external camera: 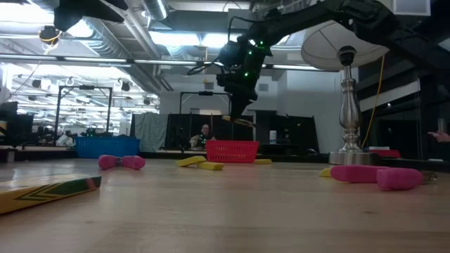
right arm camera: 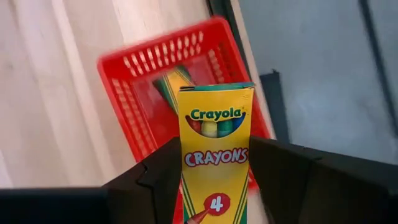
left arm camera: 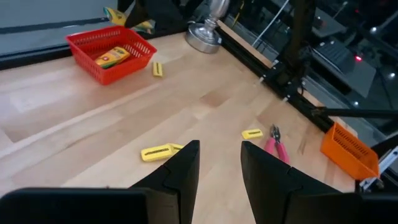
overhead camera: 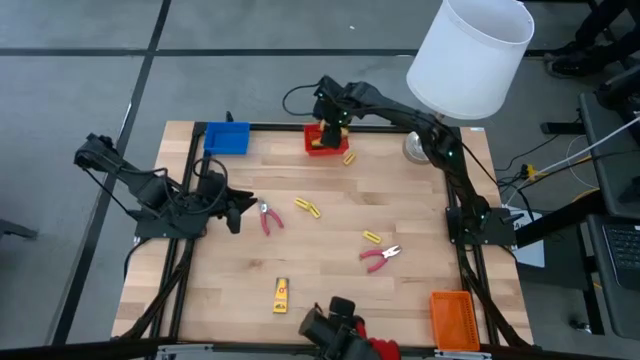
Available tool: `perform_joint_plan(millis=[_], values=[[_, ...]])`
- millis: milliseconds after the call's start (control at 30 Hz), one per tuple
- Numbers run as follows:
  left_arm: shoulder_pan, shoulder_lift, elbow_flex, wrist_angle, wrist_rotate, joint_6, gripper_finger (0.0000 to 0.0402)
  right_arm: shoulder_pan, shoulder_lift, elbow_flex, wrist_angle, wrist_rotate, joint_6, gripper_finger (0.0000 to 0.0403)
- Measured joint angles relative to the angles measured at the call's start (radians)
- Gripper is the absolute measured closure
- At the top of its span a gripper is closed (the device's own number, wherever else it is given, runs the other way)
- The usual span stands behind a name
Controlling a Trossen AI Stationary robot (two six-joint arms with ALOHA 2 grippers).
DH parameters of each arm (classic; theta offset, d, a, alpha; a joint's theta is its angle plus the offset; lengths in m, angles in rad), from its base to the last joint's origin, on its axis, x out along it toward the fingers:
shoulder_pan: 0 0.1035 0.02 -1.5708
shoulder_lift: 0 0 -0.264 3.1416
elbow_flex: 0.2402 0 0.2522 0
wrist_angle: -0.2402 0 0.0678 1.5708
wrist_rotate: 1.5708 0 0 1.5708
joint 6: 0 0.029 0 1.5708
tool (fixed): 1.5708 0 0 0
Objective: Pick & Place School Supplies
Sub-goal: Put the yellow crayon box into the red bin
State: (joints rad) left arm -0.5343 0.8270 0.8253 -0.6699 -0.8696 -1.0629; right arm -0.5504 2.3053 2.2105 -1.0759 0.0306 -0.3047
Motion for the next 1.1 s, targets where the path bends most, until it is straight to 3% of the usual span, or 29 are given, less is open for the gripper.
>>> perform_joint_plan(millis=[367, 900, 1100], values=[[0.023, 0.088, 0.0, 0.1, 0.008, -0.001, 0.0287, -0.002, 0.011, 0.0, 0.075, -0.065, -0.002, 0.0222], [0.026, 0.089, 0.0, 0.122, 0.026, 0.047, 0.0287, 0.009, 0.011, 0.0, 0.075, -0.045, 0.049, 0.0182], [0.026, 0.089, 0.0, 0.102, 0.064, 0.097, 0.0287, 0.093, 0.011, 0.0, -0.091, -0.221, 0.158, 0.0191]])
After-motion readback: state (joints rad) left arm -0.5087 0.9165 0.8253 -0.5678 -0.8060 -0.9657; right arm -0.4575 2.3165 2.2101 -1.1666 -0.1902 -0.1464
